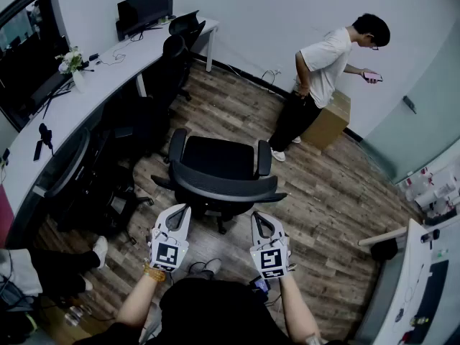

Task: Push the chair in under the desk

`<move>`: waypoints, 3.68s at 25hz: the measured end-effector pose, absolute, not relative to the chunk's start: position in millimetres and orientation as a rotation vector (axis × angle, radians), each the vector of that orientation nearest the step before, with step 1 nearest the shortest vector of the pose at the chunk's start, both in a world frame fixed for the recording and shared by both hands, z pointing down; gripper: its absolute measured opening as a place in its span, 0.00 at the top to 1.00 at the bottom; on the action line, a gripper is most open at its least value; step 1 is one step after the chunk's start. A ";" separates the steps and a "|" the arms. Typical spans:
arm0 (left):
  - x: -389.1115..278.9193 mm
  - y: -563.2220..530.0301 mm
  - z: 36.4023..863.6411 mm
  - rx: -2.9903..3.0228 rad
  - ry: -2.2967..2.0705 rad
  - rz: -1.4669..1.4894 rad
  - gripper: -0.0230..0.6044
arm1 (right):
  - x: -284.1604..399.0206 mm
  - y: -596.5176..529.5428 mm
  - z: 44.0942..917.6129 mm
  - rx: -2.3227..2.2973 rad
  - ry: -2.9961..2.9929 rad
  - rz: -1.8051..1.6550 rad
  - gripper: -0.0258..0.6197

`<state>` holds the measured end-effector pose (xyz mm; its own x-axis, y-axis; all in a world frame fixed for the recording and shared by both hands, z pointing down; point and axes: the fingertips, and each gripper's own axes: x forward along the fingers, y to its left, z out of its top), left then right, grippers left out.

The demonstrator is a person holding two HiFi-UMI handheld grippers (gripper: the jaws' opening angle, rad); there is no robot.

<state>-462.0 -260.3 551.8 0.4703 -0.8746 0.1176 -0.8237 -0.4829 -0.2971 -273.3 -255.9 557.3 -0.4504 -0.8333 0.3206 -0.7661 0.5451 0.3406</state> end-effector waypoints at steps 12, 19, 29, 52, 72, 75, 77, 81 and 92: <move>-501.6 -286.0 575.7 -2.467 1.390 -0.615 0.74 | -250.9 -277.5 561.3 1.155 -2.276 -0.311 0.75; -519.6 -315.4 598.0 -2.437 1.257 -0.809 0.52 | -231.0 -307.9 579.2 1.013 -2.117 -0.451 0.56; -517.2 -332.0 621.9 -2.509 1.112 -0.892 0.43 | -219.0 -323.8 587.5 0.919 -2.094 -0.472 0.53; -517.6 -336.6 653.1 -2.624 0.801 -1.030 0.58 | -223.8 -337.1 663.2 0.700 -1.982 -0.260 0.58; -501.4 -335.7 671.9 -2.552 0.697 -1.252 0.60 | -211.2 -335.4 667.9 0.655 -1.925 -0.150 0.59; -495.2 -337.6 671.7 -2.560 0.699 -1.258 0.60 | -204.8 -336.8 666.3 0.650 -1.912 -0.138 0.59; -494.5 -338.0 672.6 -2.562 0.701 -1.268 0.60 | -204.0 -335.2 667.2 0.651 -1.913 -0.135 0.59; -485.6 -343.0 673.4 -2.575 0.664 -1.300 0.60 | -194.8 -334.3 666.1 0.678 -1.911 -0.133 0.59; -452.6 -335.3 674.9 -2.606 0.570 -1.354 0.64 | -160.1 -323.8 667.1 0.694 -1.890 -0.099 0.59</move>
